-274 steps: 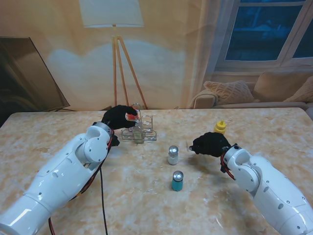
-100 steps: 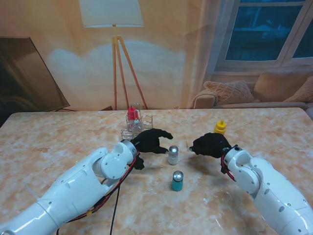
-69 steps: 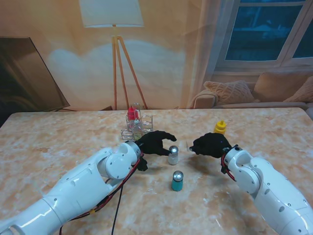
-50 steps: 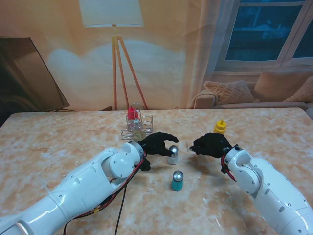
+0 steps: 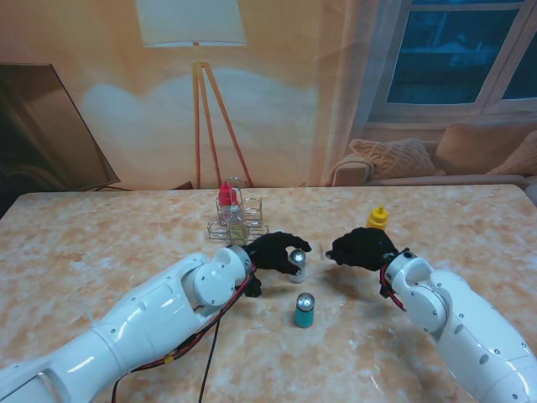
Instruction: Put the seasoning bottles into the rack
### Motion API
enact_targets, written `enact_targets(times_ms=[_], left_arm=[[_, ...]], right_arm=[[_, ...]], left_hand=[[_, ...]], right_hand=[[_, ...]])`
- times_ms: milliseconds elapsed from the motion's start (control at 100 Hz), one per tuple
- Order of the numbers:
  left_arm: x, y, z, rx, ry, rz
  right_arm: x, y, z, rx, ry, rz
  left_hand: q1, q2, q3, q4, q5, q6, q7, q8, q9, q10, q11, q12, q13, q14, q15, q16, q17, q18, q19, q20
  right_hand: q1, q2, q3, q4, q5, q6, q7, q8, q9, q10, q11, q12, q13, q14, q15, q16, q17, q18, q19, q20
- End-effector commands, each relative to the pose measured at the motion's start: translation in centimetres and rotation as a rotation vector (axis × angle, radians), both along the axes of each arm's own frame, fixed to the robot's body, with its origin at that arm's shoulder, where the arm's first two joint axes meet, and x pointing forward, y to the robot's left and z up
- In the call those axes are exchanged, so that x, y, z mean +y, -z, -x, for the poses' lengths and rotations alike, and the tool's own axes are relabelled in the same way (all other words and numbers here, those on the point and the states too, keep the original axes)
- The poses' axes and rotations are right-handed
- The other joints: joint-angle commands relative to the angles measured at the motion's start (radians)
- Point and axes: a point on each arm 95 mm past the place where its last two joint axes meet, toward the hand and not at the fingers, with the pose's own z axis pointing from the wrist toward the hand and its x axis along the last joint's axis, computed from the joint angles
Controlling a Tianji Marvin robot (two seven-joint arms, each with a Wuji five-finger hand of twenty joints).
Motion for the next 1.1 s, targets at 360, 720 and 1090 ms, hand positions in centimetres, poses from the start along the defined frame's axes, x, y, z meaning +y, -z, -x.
enact_targets(times_ms=[360,720,1090], left_arm=[[-0.98,0.01,0.10,-0.009,0.003,0.015],[-1.25,0.19,0.15,-0.014,-0.004,0.015],[-1.20,-0.05,0.12,-0.025,-0.038,0.025]], right_arm=[[0.27,0.43,0.36,0.017,-0.006,0.008],[0.23,0.43,0.39,0.016,-0.005,0.009],[0.19,0.42,0.38,0.014,-0.004,0.009]], left_hand=[[0.029,-0.012,0.032,0.016,0.063,-0.083,0.258,0.098,0.148,-0.097,0.129,0.074,0.157,-0.128,0.116,0.105,0.106,-0.096,0.094,0.028],[0.147,0.002,-0.045,-0.055,0.121,-0.133,0.450,0.126,0.254,-0.109,0.213,0.119,0.243,-0.166,0.181,0.151,0.173,-0.119,0.166,0.043],[0.359,0.062,-0.252,-0.049,0.184,-0.176,0.683,0.026,0.462,-0.098,0.127,0.313,0.348,-0.195,0.214,0.223,0.257,-0.138,0.216,0.034]], right_hand=[[-0.006,-0.010,0.026,-0.031,0.016,-0.024,0.010,-0.006,0.009,-0.003,0.006,0.003,0.015,-0.024,0.004,-0.005,-0.003,0.001,0.001,0.013],[-0.006,-0.009,0.025,-0.031,0.016,-0.023,0.009,-0.006,0.010,-0.002,0.006,0.003,0.015,-0.025,0.003,-0.005,-0.003,0.004,0.001,0.014],[-0.005,-0.009,0.024,-0.031,0.016,-0.023,0.009,-0.005,0.008,0.000,0.006,0.003,0.016,-0.026,0.004,-0.005,-0.003,0.003,0.001,0.014]])
